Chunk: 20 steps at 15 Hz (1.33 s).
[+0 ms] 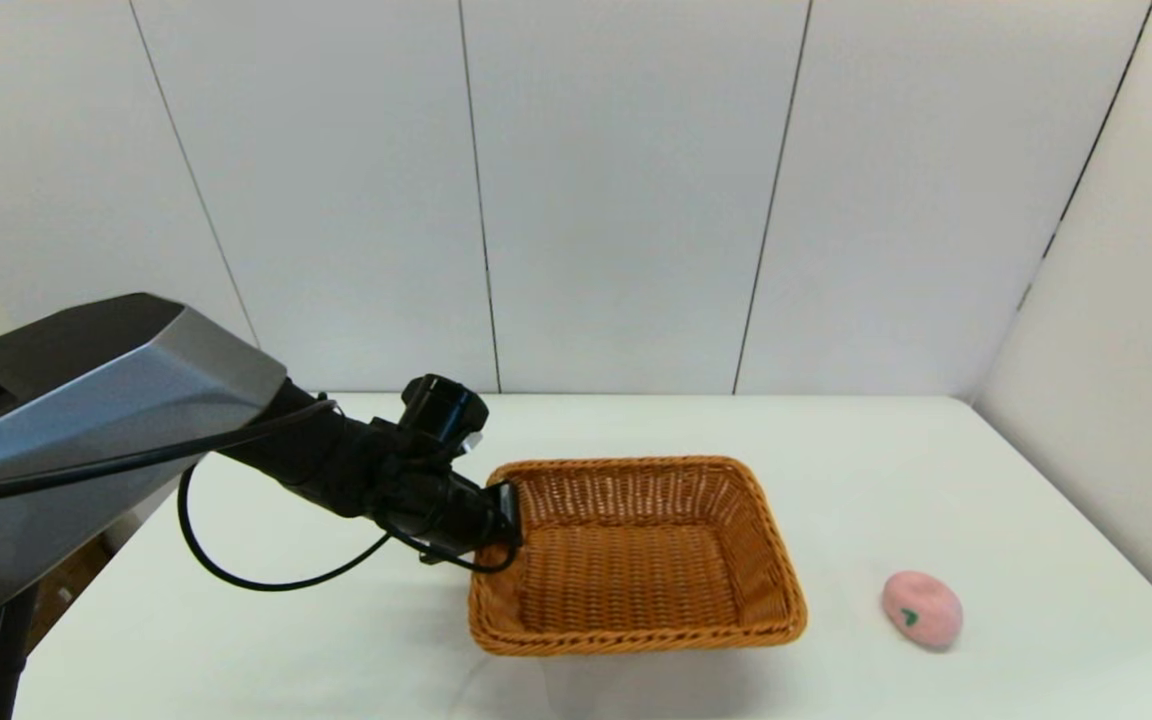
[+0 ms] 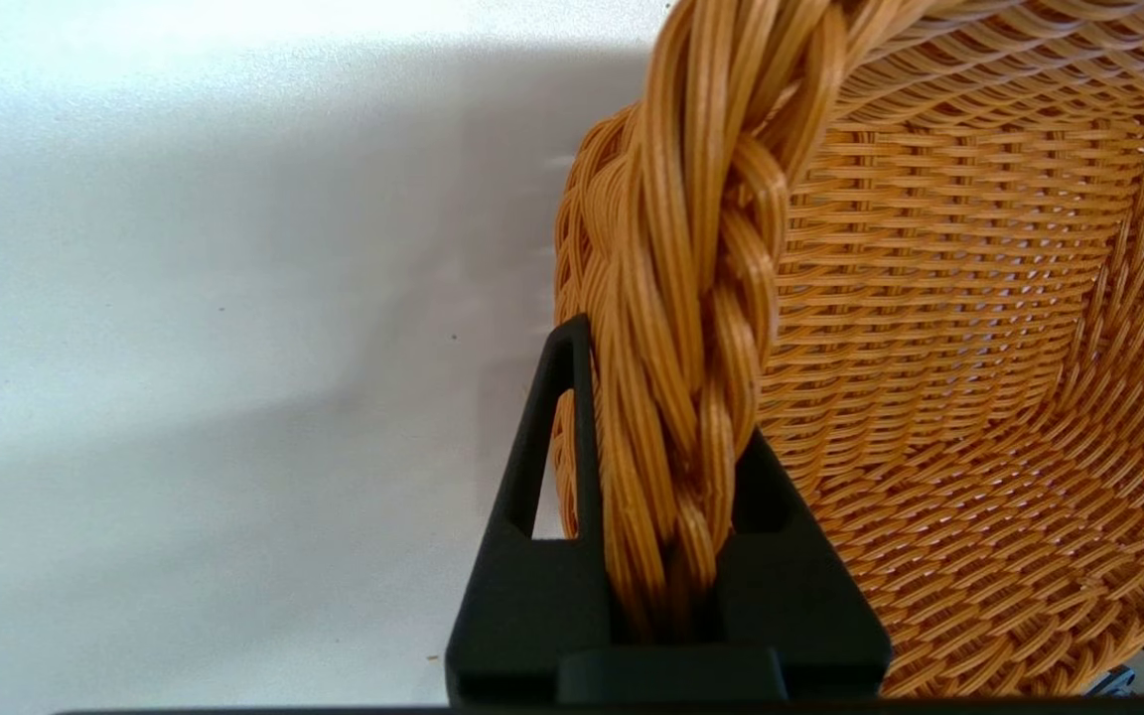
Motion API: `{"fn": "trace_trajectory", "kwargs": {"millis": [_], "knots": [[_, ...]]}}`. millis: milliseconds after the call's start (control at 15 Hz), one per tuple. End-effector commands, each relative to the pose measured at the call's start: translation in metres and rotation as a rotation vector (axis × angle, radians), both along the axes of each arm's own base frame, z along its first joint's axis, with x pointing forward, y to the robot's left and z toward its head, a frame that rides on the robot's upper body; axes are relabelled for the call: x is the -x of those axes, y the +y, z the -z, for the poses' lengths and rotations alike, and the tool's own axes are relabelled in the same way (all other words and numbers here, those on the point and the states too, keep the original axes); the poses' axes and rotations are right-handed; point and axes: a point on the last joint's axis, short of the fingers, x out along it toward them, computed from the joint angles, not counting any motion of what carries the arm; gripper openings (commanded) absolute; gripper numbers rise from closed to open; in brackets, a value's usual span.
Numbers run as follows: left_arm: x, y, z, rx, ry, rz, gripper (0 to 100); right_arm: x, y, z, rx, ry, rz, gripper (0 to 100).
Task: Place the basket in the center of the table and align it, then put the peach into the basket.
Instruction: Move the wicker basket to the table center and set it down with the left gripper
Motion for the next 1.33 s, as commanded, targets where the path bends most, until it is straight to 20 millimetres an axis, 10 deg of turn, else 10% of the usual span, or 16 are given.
{"fn": "trace_trajectory", "kwargs": {"millis": [67,867,933,1333], "knots": [[0.0,-0.0002,0.0002,0.002,0.002,-0.001,0,-0.0001,0.0,-0.0001,0.0,0.001,0.0,100],[0.0007,-0.0049,-0.0029,-0.007,-0.001,0.014,0,-0.0001,0.0,-0.0001,0.0,0.001,0.0,100],[0.0007,-0.0049,-0.0029,-0.007,-0.002,0.016,100,-0.0001,0.0,-0.0001,0.0,0.001,0.0,100],[-0.0005,-0.0055,-0.0062,-0.002,-0.014,0.012,100,0.0,0.0,0.0,0.0,-0.001,0.0,100]]}}
